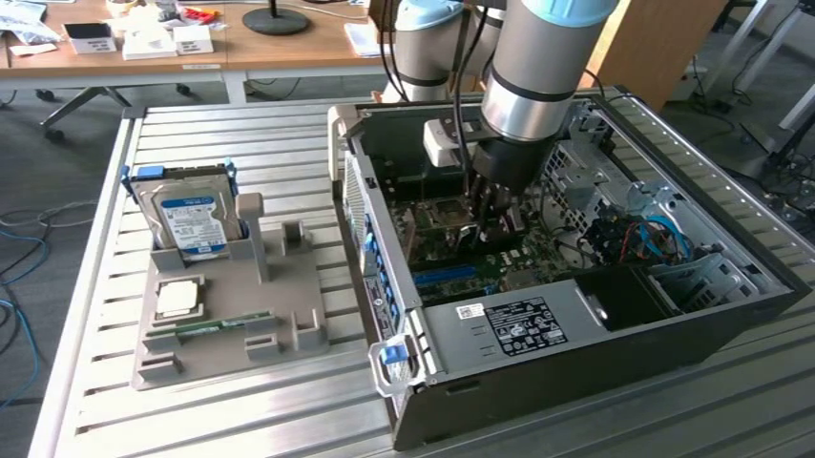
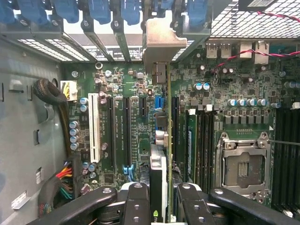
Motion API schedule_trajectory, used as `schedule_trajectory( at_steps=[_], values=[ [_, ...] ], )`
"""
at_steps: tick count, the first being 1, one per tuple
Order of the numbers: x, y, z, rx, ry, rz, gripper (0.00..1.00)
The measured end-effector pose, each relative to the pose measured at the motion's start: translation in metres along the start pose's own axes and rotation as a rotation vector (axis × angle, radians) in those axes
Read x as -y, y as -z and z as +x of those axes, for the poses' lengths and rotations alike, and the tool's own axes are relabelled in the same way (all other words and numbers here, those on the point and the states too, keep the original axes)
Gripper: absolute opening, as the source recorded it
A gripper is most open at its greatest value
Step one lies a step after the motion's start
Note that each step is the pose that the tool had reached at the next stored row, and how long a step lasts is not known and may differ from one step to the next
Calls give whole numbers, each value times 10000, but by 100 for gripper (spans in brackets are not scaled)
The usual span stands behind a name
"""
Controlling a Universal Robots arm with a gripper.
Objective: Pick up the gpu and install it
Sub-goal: 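Insert the gpu into the slot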
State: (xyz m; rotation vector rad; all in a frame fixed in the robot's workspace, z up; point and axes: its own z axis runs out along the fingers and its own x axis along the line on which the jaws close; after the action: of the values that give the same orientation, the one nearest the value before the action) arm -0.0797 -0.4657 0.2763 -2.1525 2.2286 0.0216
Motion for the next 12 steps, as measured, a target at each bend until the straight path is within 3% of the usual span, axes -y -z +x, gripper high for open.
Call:
schedule_trajectory(
  at_steps=[12],
  values=[
    [-25,-6,1,1,0,1,27]
  ],
)
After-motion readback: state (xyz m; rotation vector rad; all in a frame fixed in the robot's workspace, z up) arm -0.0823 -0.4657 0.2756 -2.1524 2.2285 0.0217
